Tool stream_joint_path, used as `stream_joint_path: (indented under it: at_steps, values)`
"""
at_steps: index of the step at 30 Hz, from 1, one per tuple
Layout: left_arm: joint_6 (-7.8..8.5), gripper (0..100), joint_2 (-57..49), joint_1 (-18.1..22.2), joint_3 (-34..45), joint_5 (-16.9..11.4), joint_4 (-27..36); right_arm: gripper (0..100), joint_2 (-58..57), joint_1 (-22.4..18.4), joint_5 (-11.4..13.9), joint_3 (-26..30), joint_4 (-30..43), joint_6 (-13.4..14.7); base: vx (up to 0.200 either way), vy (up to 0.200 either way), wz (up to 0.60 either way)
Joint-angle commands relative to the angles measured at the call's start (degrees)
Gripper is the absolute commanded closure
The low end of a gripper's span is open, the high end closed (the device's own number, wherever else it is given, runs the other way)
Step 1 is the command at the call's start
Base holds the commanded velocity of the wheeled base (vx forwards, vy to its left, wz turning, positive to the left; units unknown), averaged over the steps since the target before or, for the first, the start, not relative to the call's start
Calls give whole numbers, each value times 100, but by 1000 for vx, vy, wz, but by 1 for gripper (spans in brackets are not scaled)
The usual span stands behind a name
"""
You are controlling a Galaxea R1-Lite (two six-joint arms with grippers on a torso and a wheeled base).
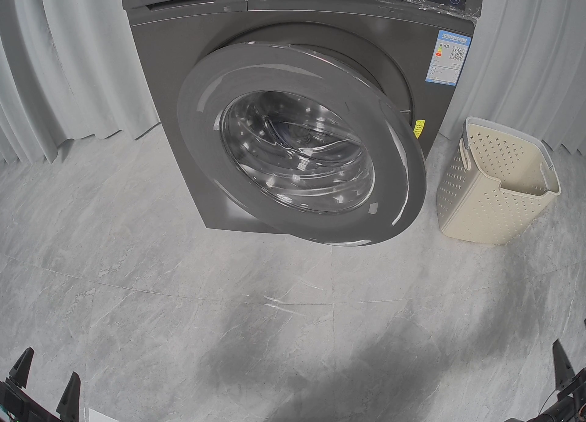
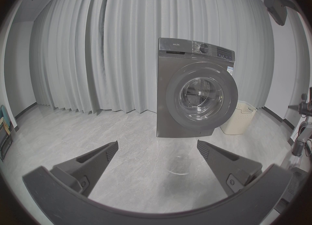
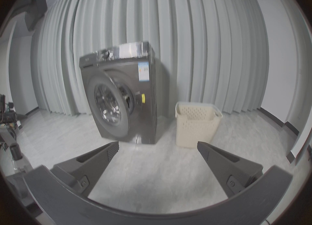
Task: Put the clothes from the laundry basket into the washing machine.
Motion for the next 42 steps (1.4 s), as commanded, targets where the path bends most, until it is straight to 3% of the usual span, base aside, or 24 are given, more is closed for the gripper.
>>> stream_joint_path:
  at_steps: [1,2,3,4,5,6,8,9,10,11,15,17,23,30,37,40,42]
  values:
    - [70,0,-64,2,101,-17,-1,0,688,167,496,-1185,-118,231,0,0,0]
    - [70,0,-64,2,101,-17,-1,0,1057,247,804,-1211,-30,231,0,0,0]
    - [70,0,-64,2,101,-17,-1,0,1101,255,839,-1203,-30,231,0,0,0]
    - [70,0,-64,2,101,-17,-1,0,1725,334,1252,-1167,-74,275,0,0,0]
    - [70,0,-64,2,101,-17,-1,0,1725,334,1252,-1167,-74,275,0,0,0]
    - [70,0,-64,2,101,-17,-1,0,2455,405,1639,-1159,-135,301,0,0,0]
    - [79,0,-64,2,101,-17,-1,0,3220,545,2052,-1185,-434,301,0,0,0]
    - [79,0,-64,2,101,-17,-1,0,3264,554,2070,-1185,-460,301,0,0,0]
    - [79,0,-64,2,101,-17,-1,0,3870,809,2298,-1185,-874,301,0,0,0]
    - [79,0,-64,2,101,-17,-1,0,4204,1011,2316,-1203,-1137,310,0,0,0]
    - [79,0,-64,2,101,-17,-1,0,5144,1495,2166,-1290,-1876,318,0,0,0]
    - [79,0,-64,2,101,-17,-1,0,5821,1714,1859,-1457,-2306,318,100,0,0]
    - [79,0,-64,2,101,-17,-1,0,6656,2224,1314,-1809,-2754,406,200,0,0]
    - [79,0,-64,2,101,-17,-1,0,7157,2224,1208,-2371,-2816,679,200,0,0]
    - [70,0,-64,2,101,-17,-1,0,7553,2180,1182,-2741,-2816,679,29,0,0]
    - [79,0,-64,2,101,-17,-1,0,7728,2171,980,-2916,-2816,679,0,0,0]
    - [79,0,-64,2,101,-17,-1,0,7728,2171,980,-2916,-2816,679,0,0,0]
